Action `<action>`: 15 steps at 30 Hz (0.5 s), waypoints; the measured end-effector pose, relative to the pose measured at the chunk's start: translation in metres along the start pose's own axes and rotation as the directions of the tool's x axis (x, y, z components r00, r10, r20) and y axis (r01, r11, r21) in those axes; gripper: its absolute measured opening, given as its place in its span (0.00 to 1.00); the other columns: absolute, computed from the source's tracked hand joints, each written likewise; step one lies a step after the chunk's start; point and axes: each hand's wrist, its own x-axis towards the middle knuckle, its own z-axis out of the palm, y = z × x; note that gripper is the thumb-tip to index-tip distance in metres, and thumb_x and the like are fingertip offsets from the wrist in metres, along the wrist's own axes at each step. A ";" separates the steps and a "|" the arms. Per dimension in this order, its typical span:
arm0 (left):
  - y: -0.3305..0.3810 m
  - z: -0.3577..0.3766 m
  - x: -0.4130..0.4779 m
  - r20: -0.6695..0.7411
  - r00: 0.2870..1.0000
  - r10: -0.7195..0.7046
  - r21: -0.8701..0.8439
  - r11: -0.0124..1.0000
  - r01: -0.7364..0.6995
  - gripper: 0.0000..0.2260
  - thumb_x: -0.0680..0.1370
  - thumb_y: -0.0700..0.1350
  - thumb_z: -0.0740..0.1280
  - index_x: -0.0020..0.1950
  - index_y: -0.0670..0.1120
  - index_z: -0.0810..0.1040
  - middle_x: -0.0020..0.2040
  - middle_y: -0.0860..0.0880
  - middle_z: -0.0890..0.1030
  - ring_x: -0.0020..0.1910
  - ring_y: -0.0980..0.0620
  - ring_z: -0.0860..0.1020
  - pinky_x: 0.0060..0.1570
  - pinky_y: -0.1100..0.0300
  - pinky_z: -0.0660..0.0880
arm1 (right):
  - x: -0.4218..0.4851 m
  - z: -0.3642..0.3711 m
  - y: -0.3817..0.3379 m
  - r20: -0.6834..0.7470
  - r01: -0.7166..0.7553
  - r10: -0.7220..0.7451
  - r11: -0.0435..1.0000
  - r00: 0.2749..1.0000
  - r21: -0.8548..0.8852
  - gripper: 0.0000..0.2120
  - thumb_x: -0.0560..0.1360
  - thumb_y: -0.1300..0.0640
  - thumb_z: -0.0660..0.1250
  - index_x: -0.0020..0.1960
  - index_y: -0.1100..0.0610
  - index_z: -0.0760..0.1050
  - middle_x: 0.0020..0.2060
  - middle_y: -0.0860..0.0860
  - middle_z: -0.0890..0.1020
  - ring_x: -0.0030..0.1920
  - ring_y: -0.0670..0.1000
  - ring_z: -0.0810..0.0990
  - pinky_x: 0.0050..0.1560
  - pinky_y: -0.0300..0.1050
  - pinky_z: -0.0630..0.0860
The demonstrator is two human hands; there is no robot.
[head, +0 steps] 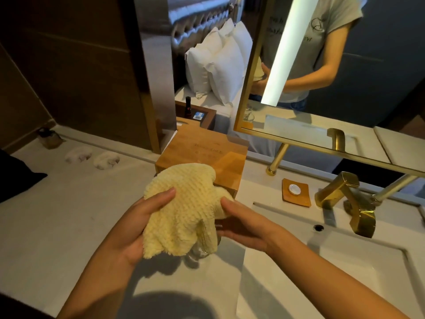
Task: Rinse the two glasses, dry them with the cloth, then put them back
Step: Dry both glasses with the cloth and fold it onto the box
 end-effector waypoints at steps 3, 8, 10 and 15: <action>0.005 0.007 0.020 0.055 0.998 -0.024 0.020 1.000 0.023 0.35 0.46 0.43 0.85 0.52 0.40 0.84 0.56 0.39 0.82 0.53 0.40 0.82 0.45 0.46 0.81 | 0.002 -0.012 -0.015 -0.120 0.155 -0.138 0.977 0.983 0.145 0.42 0.50 0.44 0.84 0.60 0.54 0.74 0.49 0.51 0.86 0.50 0.50 0.85 0.50 0.44 0.82; 0.016 0.016 0.064 0.065 0.995 -0.078 0.051 0.996 0.075 0.27 0.59 0.45 0.80 0.56 0.41 0.82 0.56 0.39 0.83 0.53 0.41 0.82 0.46 0.45 0.81 | 0.011 -0.042 -0.039 -0.252 0.269 -0.195 0.912 0.948 0.310 0.37 0.58 0.53 0.82 0.64 0.55 0.73 0.56 0.57 0.84 0.55 0.56 0.83 0.49 0.49 0.82; 0.020 0.017 0.089 -0.004 0.996 -0.089 0.101 0.991 0.089 0.19 0.68 0.46 0.70 0.58 0.42 0.79 0.54 0.40 0.84 0.50 0.42 0.83 0.46 0.46 0.81 | 0.020 -0.056 -0.046 -0.317 0.291 -0.211 0.928 0.924 0.231 0.24 0.70 0.55 0.74 0.65 0.52 0.72 0.58 0.57 0.82 0.57 0.55 0.82 0.53 0.50 0.81; 0.035 0.012 0.152 -0.095 0.985 -0.141 0.251 0.955 0.161 0.16 0.74 0.46 0.66 0.60 0.43 0.77 0.53 0.41 0.84 0.52 0.43 0.83 0.48 0.47 0.80 | 0.053 -0.091 -0.051 -0.459 0.272 -0.250 0.962 0.852 -0.019 0.17 0.81 0.59 0.61 0.67 0.47 0.70 0.59 0.53 0.81 0.59 0.54 0.81 0.58 0.53 0.79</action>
